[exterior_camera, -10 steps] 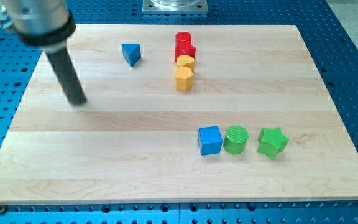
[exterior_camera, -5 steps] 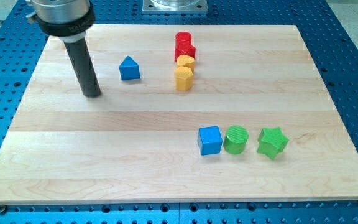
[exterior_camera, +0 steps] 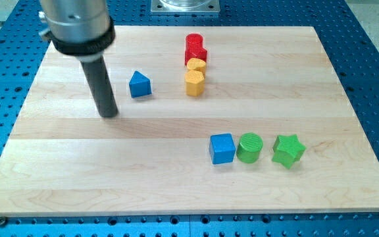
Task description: Put the blue triangle at the left side of the blue cube
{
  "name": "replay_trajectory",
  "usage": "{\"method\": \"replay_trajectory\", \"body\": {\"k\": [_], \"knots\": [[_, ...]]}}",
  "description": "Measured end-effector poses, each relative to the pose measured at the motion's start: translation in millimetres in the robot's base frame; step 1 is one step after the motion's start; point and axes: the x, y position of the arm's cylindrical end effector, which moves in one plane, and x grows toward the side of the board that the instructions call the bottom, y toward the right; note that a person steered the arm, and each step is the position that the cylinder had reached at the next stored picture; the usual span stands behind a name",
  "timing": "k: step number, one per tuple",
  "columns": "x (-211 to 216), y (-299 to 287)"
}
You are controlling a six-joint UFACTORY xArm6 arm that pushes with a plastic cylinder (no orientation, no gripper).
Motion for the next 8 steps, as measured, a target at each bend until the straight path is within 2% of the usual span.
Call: {"method": "replay_trajectory", "body": {"k": [1,2,3,4,5,6,7,8], "knots": [[-84.4,-3.9],[-92.2,41.1],[-15.8,48.8],[7.2,37.0],[-69.9,23.6],[-45.7,67.8],[32.8,116.5],[77.8,135.1]]}}
